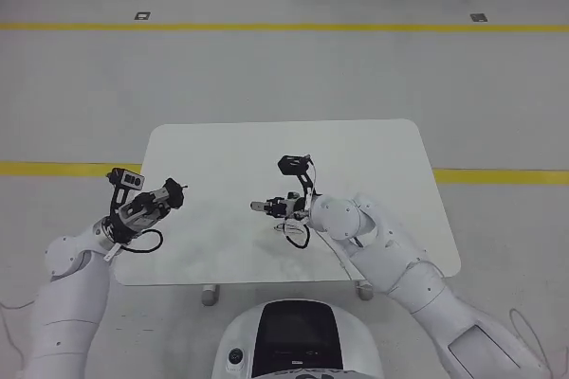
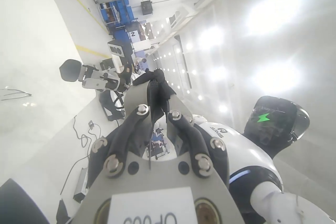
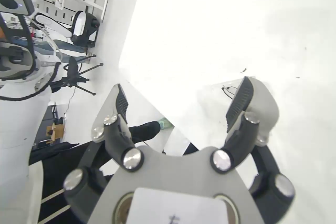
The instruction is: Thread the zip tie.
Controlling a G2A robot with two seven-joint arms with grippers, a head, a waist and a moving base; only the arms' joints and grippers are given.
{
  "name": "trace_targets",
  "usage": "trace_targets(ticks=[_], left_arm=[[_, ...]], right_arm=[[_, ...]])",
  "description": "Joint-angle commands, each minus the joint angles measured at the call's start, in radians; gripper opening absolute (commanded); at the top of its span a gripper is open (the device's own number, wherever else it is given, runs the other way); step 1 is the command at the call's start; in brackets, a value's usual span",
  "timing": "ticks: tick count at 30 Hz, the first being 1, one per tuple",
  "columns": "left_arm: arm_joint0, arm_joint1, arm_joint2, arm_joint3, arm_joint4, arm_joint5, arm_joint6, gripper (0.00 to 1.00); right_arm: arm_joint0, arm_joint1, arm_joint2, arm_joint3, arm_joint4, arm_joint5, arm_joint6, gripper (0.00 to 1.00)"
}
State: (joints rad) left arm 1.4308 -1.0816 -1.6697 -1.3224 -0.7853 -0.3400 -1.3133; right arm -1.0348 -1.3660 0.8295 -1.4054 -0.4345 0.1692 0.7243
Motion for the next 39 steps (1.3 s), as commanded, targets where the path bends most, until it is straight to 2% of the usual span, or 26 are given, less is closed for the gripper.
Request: trace_targets(ticks=[1,5,9,13,15,17,25,27,30,34,36,39], left_arm=[[0.000,0.000,0.000,0.000,0.000,0.000,0.000,0.00],[0.003,0.001,0.005,-0.012,0.035,0.003,0.035,0.00],[0.003,0.008,-0.010,-0.004,0.046,0.006,0.025,0.00],[0.001,0.014,-0.023,0.012,0.043,0.007,0.009,0.00],[0.001,0.016,-0.025,0.018,0.039,0.009,0.003,0.00],[0.000,0.017,-0.021,0.016,0.029,0.004,-0.013,0.00],[0.000,0.017,-0.020,0.019,0.025,0.000,-0.015,0.00],[0.000,0.017,-0.020,0.019,0.025,0.000,-0.015,0.00],[0.000,0.017,-0.020,0.019,0.025,0.000,-0.015,0.00],[0.000,0.017,-0.020,0.019,0.025,0.000,-0.015,0.00],[0.000,0.017,-0.020,0.019,0.025,0.000,-0.015,0.00],[0.000,0.017,-0.020,0.019,0.025,0.000,-0.015,0.00]], right_arm=[[0.001,0.001,-0.002,0.003,0.005,0.000,-0.003,1.00],[0.047,0.005,-0.037,0.034,-0.120,-0.012,0.084,1.00],[0.120,0.000,-0.082,0.079,-0.212,-0.039,0.200,1.00],[0.186,-0.016,-0.133,0.138,-0.263,-0.067,0.270,1.00],[0.223,-0.031,-0.173,0.178,-0.283,-0.110,0.296,1.00],[0.244,-0.042,-0.197,0.215,-0.295,-0.123,0.295,1.00],[0.239,-0.042,-0.199,0.214,-0.302,-0.126,0.286,1.00],[0.242,-0.042,-0.212,0.213,-0.340,-0.158,0.292,1.00],[0.273,-0.051,-0.238,0.249,-0.378,-0.195,0.324,1.00],[0.317,-0.078,-0.278,0.329,-0.373,-0.268,0.347,1.00],[0.338,-0.096,-0.307,0.381,-0.365,-0.334,0.360,1.00],[0.355,-0.108,-0.320,0.420,-0.371,-0.337,0.353,1.00]])
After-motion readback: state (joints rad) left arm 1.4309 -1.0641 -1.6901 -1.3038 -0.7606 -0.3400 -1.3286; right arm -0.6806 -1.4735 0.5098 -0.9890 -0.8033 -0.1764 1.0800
